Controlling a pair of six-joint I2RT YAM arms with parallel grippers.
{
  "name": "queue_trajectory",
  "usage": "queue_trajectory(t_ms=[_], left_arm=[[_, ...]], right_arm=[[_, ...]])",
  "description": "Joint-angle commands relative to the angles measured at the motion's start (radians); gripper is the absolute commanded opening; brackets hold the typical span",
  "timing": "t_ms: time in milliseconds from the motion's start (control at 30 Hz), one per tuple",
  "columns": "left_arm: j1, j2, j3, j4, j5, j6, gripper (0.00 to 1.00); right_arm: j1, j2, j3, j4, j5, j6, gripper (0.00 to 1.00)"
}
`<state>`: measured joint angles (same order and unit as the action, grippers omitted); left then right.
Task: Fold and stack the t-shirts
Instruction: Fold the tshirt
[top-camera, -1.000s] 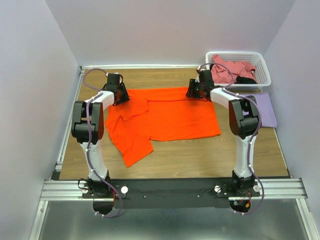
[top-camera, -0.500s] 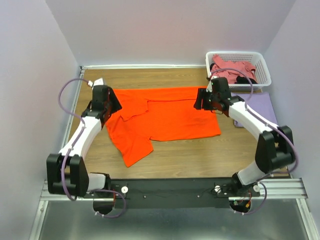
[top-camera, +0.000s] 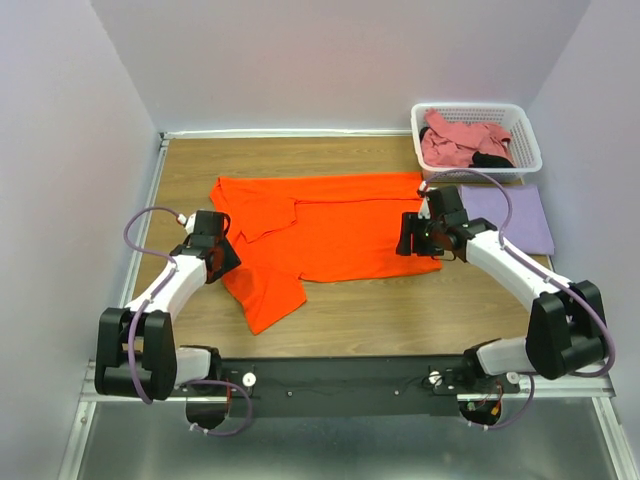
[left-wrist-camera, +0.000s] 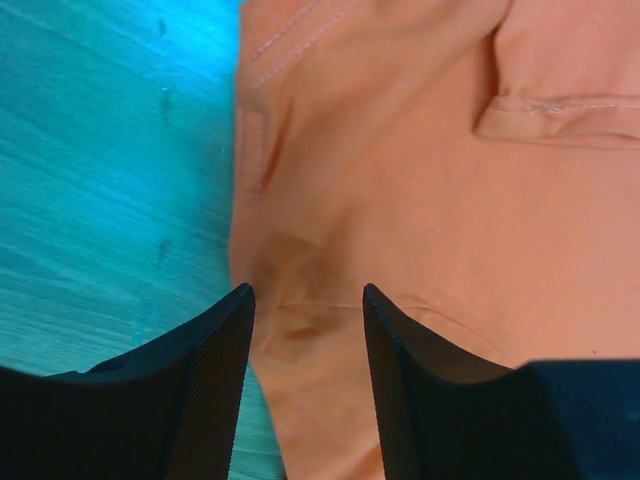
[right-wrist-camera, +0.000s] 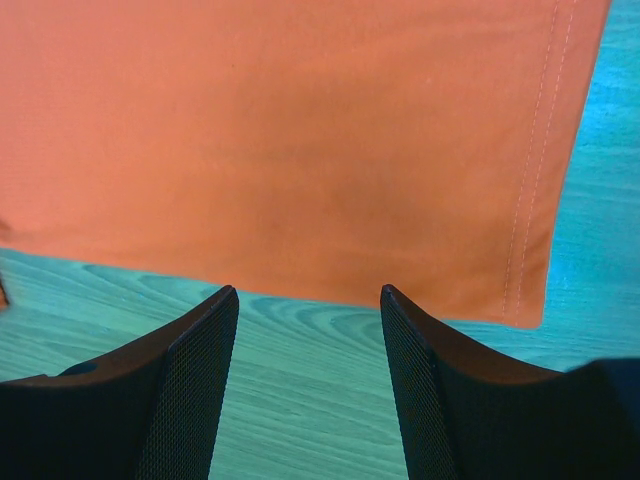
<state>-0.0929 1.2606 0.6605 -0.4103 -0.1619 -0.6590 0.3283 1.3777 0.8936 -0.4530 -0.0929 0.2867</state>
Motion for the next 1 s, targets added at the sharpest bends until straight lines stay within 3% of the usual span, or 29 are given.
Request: queue_trajectory(t_ms=[0, 133, 300, 700, 767, 967], left_arm=[[0.007, 0.011, 0.001, -0.025, -0.079, -0.040, 0.49], [0.007, -0.001, 0.014, -0.062, -0.116, -0.057, 0.43], [0.007, 0.008, 0.031, -0.096, -0.134, -0.068, 0.43], [0.009, 0.190, 0.019, -0.022, -0.137, -0.016, 0.43], [0.007, 0.197, 0.016, -0.021, -0.139, -0.016, 0.38], [0.007, 0.192, 0.016, -0.022, -0.137, -0.016, 0.10]], right_arm=[[0.002, -0.023, -0.024, -0.023, 0.001, 0.000, 0.66], [0.002, -0.026, -0.031, -0.021, 0.005, -0.006, 0.66], [0.002, -0.029, -0.036, -0.019, 0.005, -0.004, 0.66], [0.002, -0.063, -0.082, -0.009, 0.016, 0.000, 0.66], [0.002, -0.074, -0.084, -0.007, 0.021, 0.006, 0.66], [0.002, -0.103, -0.101, -0.012, 0.151, 0.069, 0.68]])
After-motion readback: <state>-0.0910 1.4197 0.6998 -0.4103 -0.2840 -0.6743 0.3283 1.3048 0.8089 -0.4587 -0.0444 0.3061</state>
